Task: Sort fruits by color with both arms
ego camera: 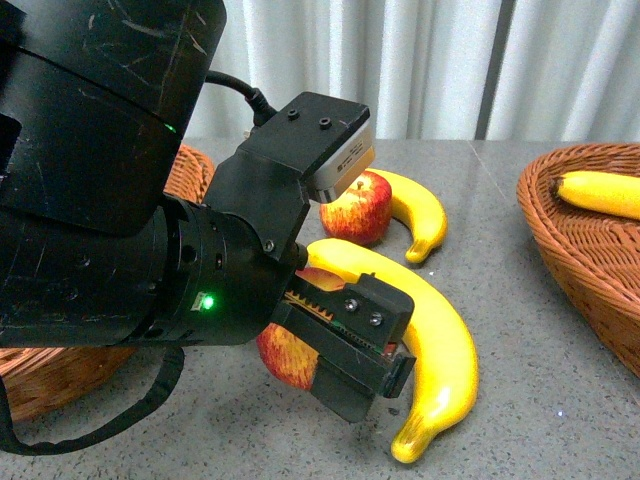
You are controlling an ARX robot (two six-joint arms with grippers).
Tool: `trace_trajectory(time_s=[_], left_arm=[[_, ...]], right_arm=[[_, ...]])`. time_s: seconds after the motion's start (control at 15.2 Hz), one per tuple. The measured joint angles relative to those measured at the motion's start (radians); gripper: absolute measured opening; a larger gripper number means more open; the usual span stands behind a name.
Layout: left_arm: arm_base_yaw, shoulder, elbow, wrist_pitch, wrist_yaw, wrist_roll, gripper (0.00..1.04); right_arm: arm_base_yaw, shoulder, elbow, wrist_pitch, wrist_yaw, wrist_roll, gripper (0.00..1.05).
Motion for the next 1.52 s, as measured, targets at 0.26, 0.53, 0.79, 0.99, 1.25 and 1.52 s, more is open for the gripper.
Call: trace_trajectory(time_s=[0.26, 0.53, 0.79, 0.99, 1.25, 1.52], left_arm=[[0.002, -0.009, 0.01, -0.031, 0.005, 0.01, 0.62], [0.044, -0.124, 0.033, -0.035, -0.029, 0.004, 0.61], [0.252, -0.34, 0.055, -0.066, -0.171, -0.124, 0.61], [0.428, -0.328, -0.131, -0.096, -0.161, -0.336, 0.61], [0.245, -0.412, -0.022, -0.112, -0.207, -0.253, 0.98], [0.211, -0.386, 0.034, -0.094, -0.192, -0.222, 0.98]], right_arm=[[0.0, 0.0, 0.0, 0.0, 0.0, 0.0, 0.98], [0.0, 0.0, 0.0, 0.0, 0.0, 0.0, 0.98], [0.0, 0.0, 0.0, 0.0, 0.0, 0.0, 0.98], [0.0, 0.0, 0.0, 0.0, 0.0, 0.0, 0.98], [0.0, 0.0, 0.0, 0.0, 0.0, 0.0, 0.98], [0.0, 0.0, 0.0, 0.0, 0.0, 0.0, 0.98]])
